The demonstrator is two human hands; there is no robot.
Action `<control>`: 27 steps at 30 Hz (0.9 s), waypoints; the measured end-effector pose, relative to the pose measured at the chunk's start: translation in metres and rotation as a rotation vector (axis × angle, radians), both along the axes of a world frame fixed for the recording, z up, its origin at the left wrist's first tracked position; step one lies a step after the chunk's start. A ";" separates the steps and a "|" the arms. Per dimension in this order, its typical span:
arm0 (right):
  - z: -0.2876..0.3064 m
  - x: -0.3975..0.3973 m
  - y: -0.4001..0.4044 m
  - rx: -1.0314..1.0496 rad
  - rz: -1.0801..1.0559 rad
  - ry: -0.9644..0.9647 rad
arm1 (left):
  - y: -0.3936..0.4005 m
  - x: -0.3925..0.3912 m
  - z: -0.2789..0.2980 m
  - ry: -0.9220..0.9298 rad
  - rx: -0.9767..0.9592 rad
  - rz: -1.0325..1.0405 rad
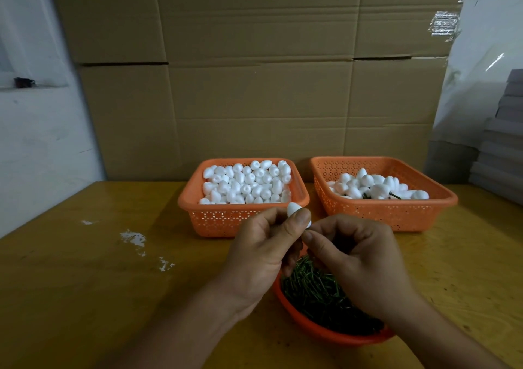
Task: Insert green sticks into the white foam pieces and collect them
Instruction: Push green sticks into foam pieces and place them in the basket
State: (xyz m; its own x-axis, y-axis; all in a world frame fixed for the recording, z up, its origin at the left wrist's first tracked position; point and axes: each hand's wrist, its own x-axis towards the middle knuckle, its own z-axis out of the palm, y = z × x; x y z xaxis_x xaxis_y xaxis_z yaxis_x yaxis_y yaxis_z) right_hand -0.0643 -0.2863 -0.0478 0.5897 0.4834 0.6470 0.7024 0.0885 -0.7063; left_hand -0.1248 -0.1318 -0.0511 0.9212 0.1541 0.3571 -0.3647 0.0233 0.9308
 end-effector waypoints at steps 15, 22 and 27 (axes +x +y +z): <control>-0.005 0.113 -0.033 -0.121 -0.679 0.155 | 0.003 0.001 -0.007 -0.035 0.204 0.135; 0.002 0.153 -0.037 -0.411 -0.865 0.141 | 0.001 0.000 -0.007 -0.048 0.246 0.153; 0.020 0.164 -0.028 -0.728 -0.960 0.151 | 0.001 0.002 -0.008 -0.064 0.276 0.145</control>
State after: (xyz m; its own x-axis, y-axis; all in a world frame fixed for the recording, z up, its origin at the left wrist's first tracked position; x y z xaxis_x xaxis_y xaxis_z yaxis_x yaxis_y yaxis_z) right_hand 0.0992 -0.3147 -0.0276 0.9537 0.0304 0.2992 0.1705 -0.8742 -0.4546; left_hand -0.1232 -0.1306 -0.0595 0.8711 0.1710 0.4604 -0.4039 -0.2838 0.8697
